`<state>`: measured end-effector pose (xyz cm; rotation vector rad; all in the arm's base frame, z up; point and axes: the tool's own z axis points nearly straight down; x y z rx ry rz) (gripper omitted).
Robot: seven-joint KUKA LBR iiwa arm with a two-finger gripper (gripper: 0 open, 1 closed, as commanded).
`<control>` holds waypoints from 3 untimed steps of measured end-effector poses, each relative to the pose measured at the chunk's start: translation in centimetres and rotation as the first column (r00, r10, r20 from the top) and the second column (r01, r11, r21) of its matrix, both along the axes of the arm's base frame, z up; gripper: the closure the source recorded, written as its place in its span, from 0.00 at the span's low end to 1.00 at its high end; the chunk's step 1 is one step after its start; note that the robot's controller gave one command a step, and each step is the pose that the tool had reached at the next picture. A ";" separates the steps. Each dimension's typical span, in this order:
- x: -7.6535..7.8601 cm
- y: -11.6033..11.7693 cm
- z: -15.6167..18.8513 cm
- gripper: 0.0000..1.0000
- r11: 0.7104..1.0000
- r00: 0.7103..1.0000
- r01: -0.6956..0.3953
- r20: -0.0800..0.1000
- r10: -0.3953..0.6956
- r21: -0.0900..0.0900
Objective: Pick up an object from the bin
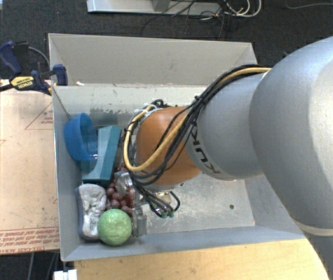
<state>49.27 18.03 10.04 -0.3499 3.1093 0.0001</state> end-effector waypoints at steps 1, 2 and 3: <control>-0.2 5.2 -2.6 0.00 0.963 0.963 -0.270 0.011 0.271 -0.021; -1.0 4.1 -2.9 1.00 0.987 0.987 -0.158 0.009 0.158 0.003; -1.0 4.1 -2.9 1.00 0.988 0.988 -0.157 0.009 0.157 0.003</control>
Offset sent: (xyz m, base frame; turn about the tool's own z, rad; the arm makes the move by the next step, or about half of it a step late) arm -0.0118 0.0391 -0.0304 -0.1579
